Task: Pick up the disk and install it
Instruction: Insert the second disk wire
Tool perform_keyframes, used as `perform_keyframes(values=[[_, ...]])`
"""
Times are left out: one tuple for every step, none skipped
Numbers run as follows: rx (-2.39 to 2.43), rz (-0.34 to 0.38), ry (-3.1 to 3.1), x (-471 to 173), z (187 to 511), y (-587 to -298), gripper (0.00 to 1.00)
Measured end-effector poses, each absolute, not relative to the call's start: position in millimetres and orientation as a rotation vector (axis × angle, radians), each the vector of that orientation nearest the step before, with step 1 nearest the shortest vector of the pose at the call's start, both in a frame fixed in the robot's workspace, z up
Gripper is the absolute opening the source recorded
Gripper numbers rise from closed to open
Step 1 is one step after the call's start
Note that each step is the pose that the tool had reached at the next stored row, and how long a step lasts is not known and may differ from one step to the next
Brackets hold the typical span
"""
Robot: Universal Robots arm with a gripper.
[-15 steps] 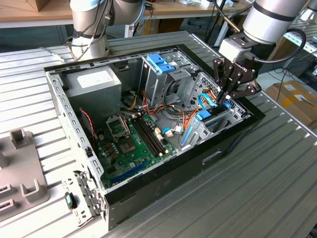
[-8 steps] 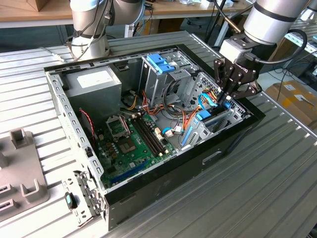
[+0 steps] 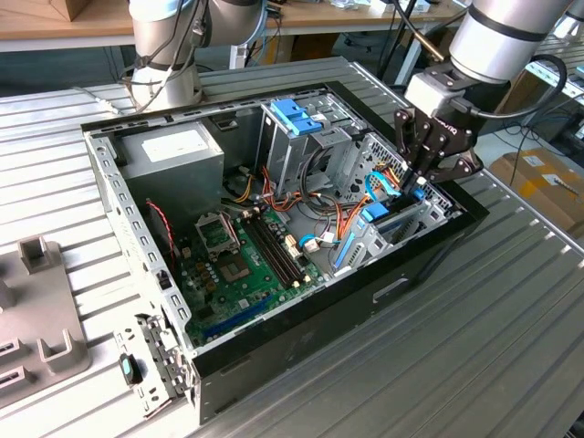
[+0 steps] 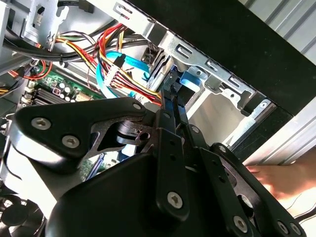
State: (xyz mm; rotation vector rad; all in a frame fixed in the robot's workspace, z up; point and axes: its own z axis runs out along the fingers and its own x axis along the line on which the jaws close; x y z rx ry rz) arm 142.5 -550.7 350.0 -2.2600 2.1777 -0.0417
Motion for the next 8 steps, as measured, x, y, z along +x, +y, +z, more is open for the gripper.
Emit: perform_keyframes(values=[[-2.26,-0.042,2.178,142.4,349.9,-550.8,0.16],[-2.26,-0.042,2.178,142.3,349.7,-550.8,0.16],[-2.26,-0.042,2.178,142.3,349.5,-550.8,0.16],[-2.26,-0.042,2.178,142.2,349.2,-550.8,0.16],[-2.26,-0.042,2.178,142.0,348.2,-550.8,0.16],[-2.26,-0.042,2.178,142.0,348.1,-550.8,0.16],[-2.26,-0.042,2.178,141.9,348.1,-550.8,0.16],[-2.26,-0.042,2.178,142.0,347.9,-550.8,0.16]])
